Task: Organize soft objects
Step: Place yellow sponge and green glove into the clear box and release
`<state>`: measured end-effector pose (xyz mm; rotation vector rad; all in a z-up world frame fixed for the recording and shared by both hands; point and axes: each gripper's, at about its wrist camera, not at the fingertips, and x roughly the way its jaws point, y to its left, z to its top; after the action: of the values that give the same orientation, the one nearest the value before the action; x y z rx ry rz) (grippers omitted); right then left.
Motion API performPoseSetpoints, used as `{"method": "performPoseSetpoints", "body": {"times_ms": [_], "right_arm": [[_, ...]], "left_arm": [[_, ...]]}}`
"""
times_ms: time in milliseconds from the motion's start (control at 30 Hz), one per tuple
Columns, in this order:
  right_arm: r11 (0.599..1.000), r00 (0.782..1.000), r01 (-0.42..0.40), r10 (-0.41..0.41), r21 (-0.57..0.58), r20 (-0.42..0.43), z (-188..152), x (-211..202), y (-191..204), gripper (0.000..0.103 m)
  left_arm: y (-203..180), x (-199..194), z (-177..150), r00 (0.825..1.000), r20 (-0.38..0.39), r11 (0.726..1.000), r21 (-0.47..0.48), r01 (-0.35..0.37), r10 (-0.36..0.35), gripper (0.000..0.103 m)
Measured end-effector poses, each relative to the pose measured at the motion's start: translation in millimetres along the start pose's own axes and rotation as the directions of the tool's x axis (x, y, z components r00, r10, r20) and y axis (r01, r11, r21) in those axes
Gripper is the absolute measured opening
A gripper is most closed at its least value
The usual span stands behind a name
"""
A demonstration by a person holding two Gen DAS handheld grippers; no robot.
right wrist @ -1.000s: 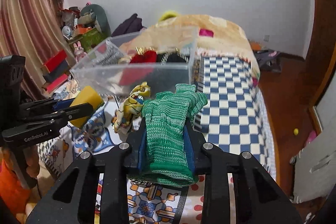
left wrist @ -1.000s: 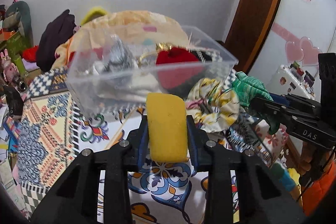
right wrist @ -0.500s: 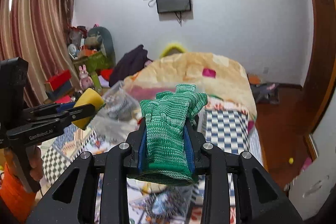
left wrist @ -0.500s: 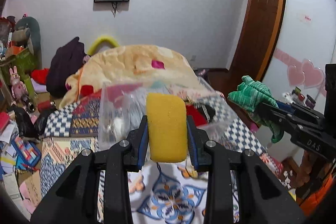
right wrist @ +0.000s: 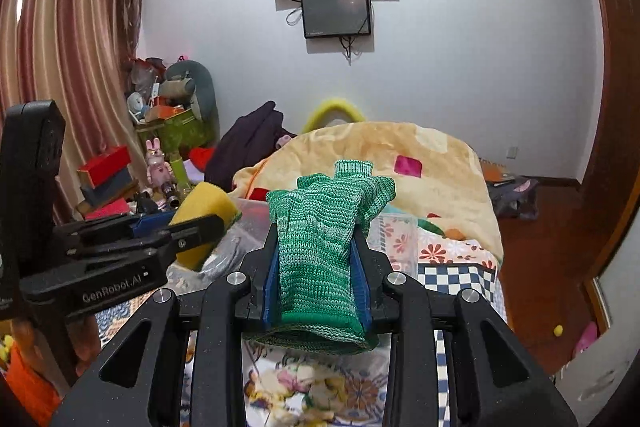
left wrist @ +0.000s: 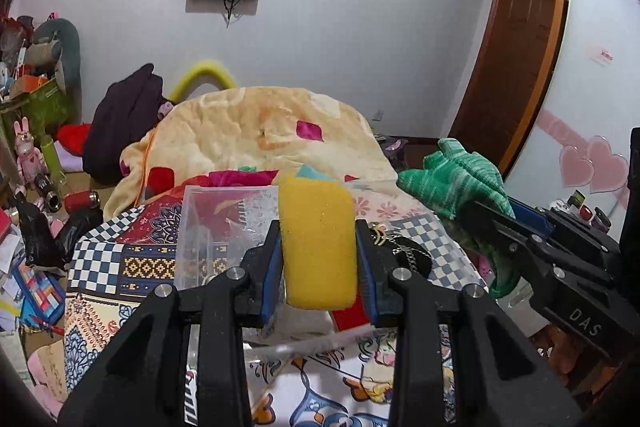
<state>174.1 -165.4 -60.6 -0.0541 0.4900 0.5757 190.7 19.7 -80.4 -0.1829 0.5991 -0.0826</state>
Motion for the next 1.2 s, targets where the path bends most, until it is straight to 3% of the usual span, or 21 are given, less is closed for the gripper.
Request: {"method": "performPoseSetpoints", "body": {"times_ms": [433,733,833,933,1100,1200], "right_arm": [[1.000,0.989,0.018,-0.015,0.023,-0.150,-16.2,44.8,-8.6,0.029],[0.999,0.981,0.029,-0.023,0.025,-0.193,-19.2,50.4,-14.6,0.031],[0.999,0.980,0.033,-0.028,0.026,-0.196,-18.2,47.3,-14.2,0.039],[0.999,0.983,0.046,-0.042,0.016,-0.181,-18.4,41.6,-13.9,0.051],[0.999,0.987,0.053,-0.052,0.001,-0.152,-13.9,27.4,-13.9,0.055],[0.999,0.991,0.054,-0.054,0.002,-0.124,-11.2,15.5,-14.7,0.064]], "left_arm": [[5.6,54.9,-21.0,0.991,-0.125,0.999,0.009,-0.042,0.043,0.033],[2.4,58.6,-28.2,0.987,-0.152,0.998,0.037,-0.049,0.054,0.037],[2.9,55.1,-28.9,0.987,-0.153,0.998,0.033,-0.048,0.052,0.046],[2.3,49.8,-28.7,0.988,-0.150,0.999,0.027,-0.041,0.045,0.047],[0.8,33.4,-24.9,0.991,-0.131,0.999,0.029,-0.027,0.030,0.047],[-1.1,18.8,-20.7,0.995,-0.100,0.999,0.031,-0.017,0.020,0.054]]}}
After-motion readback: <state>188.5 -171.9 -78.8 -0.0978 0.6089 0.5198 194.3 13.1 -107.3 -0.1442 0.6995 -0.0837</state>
